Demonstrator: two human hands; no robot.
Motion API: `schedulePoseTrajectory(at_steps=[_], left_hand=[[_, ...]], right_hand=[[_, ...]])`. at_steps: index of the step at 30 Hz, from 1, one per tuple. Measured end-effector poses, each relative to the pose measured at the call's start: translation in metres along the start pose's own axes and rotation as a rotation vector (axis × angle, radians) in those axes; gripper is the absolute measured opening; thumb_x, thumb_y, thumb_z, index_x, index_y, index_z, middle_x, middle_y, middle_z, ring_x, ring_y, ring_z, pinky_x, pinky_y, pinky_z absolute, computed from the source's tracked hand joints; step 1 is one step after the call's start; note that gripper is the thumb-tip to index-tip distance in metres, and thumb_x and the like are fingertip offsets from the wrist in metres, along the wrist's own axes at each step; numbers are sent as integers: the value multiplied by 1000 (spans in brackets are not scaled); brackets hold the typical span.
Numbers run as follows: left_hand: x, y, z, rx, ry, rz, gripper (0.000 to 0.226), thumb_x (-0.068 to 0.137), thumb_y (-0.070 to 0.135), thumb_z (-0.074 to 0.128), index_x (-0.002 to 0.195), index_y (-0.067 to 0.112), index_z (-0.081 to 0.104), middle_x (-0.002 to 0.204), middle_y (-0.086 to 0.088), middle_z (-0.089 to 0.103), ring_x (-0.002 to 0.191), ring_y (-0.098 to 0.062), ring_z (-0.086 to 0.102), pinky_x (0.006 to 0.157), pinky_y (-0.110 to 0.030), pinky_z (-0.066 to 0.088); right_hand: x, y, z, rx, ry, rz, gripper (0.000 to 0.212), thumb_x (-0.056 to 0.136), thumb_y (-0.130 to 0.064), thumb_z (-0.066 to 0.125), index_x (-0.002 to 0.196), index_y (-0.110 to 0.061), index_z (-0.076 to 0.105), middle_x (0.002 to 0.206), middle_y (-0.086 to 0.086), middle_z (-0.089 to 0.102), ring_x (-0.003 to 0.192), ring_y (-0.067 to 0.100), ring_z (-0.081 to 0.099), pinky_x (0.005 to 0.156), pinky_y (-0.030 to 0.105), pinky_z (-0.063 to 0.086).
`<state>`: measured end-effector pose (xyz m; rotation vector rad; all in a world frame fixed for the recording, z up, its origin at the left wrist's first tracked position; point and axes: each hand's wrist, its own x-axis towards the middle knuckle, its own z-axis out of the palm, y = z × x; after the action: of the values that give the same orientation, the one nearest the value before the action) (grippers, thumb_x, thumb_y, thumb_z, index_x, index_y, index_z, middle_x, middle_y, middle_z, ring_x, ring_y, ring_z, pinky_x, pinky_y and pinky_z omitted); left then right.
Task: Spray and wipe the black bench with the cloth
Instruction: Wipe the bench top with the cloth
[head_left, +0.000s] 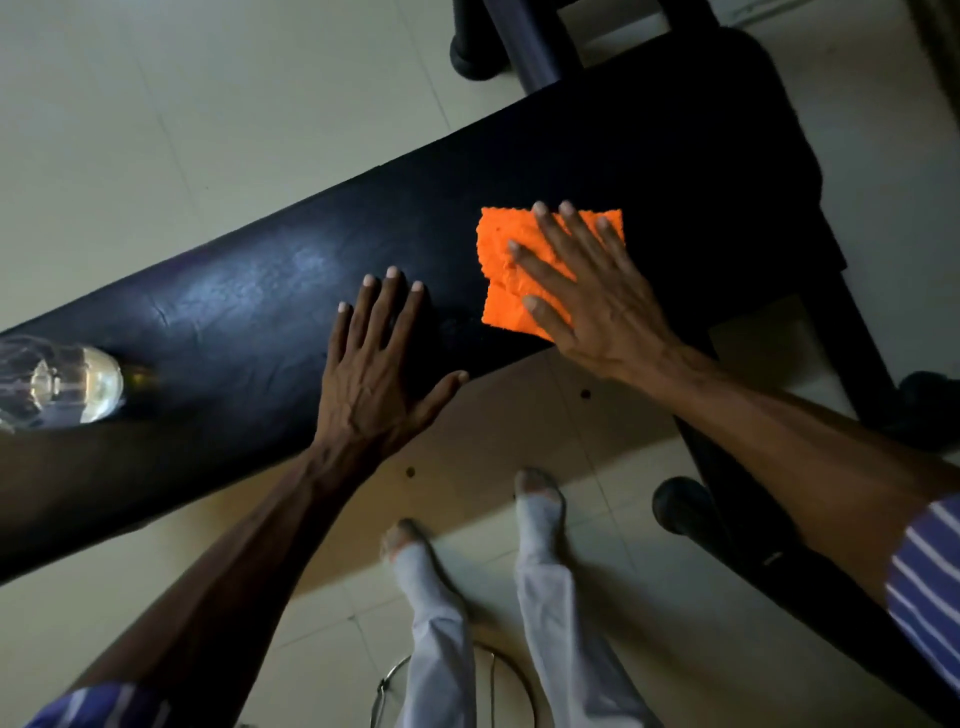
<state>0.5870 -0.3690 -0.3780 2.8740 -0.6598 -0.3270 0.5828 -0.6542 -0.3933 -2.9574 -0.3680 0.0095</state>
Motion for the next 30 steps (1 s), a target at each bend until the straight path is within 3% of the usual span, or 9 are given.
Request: schedulePoseTrajectory(at_steps=[8,13,20,25,27,30], left_hand=[[-4,-5,1,-12,6,-21,99,92,78,42,166,20,10,175,-7,2,162,-26,-3,131,-51,7],[-6,-5,-1,-5,-1,-29,99,93,78,40,166,20,8,175,-7,0,162,-27,-5,131,-51,5],[-7,-5,-5,-18,-24,-53,100,91,79,39,166,20,6,175,-6,-2,162,-26,-7,131,-52,6],[-17,-15,-7,-20,-27,-80,103,90,80,38,166,19,6,175,-6,-1,162,-26,-6,131,-54,8],[-21,-20,-7,-11,-19,-94,103,89,81,38,166,19,7,175,-6,-1,162,-26,-5,130,-54,9],[-28,-25,-6,-9,-5,-108,103,90,81,39,166,19,8,175,-6,1,162,-26,-4,131,-54,8]], right_hand=[[43,-14,-5,41,4,283,75,105,-72,28,169,-34,17,179,9,8,166,32,5,134,56,2],[37,-15,-5,-6,-32,226,81,102,-77,26,170,-33,14,179,12,5,166,34,3,133,60,2],[6,-34,4,-24,-38,94,65,111,-52,32,170,-31,15,179,13,5,166,36,2,133,59,7],[-8,-18,5,-69,-107,-103,70,109,-64,27,170,-32,10,180,10,2,166,33,0,134,59,8],[3,-16,4,-63,-99,-69,73,107,-67,28,170,-33,12,180,9,4,167,32,2,134,57,8],[11,-44,11,-38,-5,136,68,109,-62,30,169,-33,16,179,10,8,166,34,5,134,56,6]])
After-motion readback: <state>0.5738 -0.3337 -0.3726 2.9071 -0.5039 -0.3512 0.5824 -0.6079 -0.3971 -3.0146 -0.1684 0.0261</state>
